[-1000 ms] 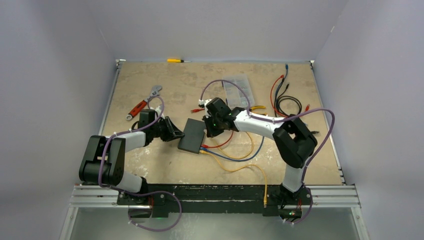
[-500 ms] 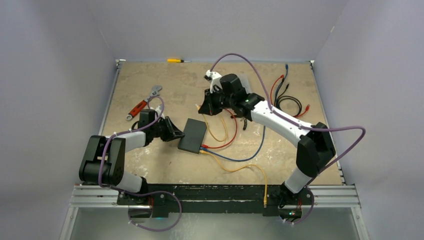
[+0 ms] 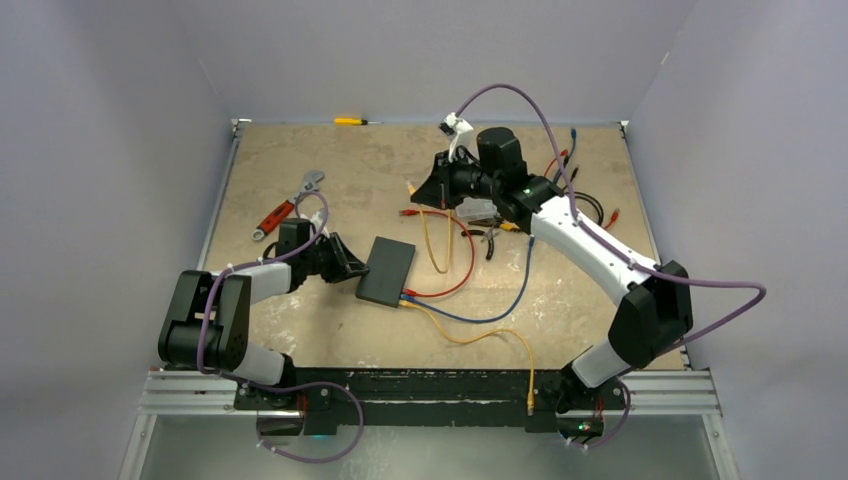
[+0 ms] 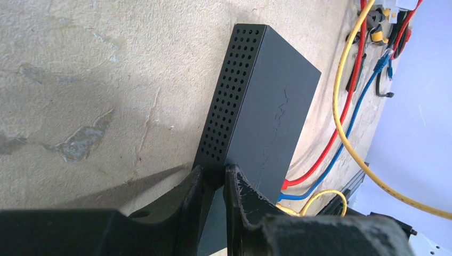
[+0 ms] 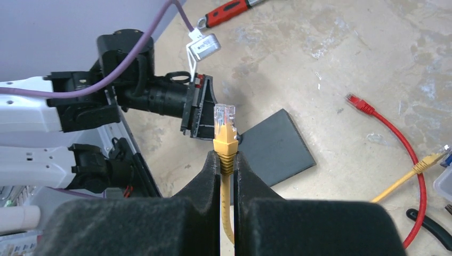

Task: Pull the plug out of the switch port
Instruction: Place the connector at the corner of the board.

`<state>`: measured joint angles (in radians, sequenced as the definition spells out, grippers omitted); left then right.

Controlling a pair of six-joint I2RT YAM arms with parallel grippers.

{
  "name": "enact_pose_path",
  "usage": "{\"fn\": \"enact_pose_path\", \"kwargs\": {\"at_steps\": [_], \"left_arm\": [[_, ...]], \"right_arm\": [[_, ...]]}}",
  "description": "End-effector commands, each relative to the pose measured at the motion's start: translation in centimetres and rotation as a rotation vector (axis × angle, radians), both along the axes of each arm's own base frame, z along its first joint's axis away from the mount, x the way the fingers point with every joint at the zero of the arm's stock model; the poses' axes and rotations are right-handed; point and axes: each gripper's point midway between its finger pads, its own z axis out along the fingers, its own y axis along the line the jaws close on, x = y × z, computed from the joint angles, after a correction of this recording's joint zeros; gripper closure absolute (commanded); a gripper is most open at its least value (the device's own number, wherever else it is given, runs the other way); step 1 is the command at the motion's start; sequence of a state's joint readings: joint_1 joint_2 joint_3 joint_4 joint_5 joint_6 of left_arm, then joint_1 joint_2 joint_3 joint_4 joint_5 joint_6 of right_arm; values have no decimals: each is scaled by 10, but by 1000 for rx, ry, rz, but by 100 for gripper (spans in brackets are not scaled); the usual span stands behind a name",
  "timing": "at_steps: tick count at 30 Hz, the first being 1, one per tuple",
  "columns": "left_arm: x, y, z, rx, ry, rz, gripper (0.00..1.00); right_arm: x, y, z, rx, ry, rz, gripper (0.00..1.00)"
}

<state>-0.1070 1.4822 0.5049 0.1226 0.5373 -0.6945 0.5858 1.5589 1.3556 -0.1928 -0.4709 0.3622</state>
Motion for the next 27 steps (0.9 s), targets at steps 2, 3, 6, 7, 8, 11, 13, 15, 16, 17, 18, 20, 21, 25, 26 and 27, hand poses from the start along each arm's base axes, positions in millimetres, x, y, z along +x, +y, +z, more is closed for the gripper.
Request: {"fn": "enact_pose_path", "kwargs": {"at_steps": [2,3,6,7,8,11,13,15,16,17,18,20,21,25,26,27], "left_arm": [[-39,36,-59,220,192,54,86],[-39,36,-59,219,192,54,86],[-40,36,-60,220,198,55,86],[-40,36,-61,220,201,53,86],[-40,36,-61,220,201,53,87],[-41,36,-62,219,204,54,86],[-41,36,-62,219,206,53,86],[-42,36,-63,220,210,53,86],[-36,35,-61,215,183,55,87],[-35,35,-61,212,179,57,87],[-35,35,-60,211,178,57,87],[-35,34,-60,209,177,56,87],[-35,34,-59,209,176,56,86],[-35,34,-59,210,175,55,87],[-36,34,-60,211,176,55,86],[-36,34,-60,209,178,56,86]], "right_arm": [[-10,-4,64,104,-143,27,100],[-10,-5,68,106,-156,23,100],[-12,-11,81,112,-198,7,100],[-13,-13,85,114,-211,-2,100],[-13,-15,88,114,-222,-13,100],[-14,-24,103,117,-264,-51,100],[-12,-30,107,107,-284,-82,100],[-9,-36,109,89,-294,-115,100],[-6,-39,107,74,-297,-141,100],[-3,-42,105,60,-294,-163,100],[0,-44,102,47,-290,-179,100],[5,-48,96,20,-281,-209,100],[8,-50,91,6,-273,-225,100],[17,-59,79,-33,-255,-278,100],[20,-63,76,-44,-248,-293,100],[23,-67,74,-53,-245,-310,100]]}}
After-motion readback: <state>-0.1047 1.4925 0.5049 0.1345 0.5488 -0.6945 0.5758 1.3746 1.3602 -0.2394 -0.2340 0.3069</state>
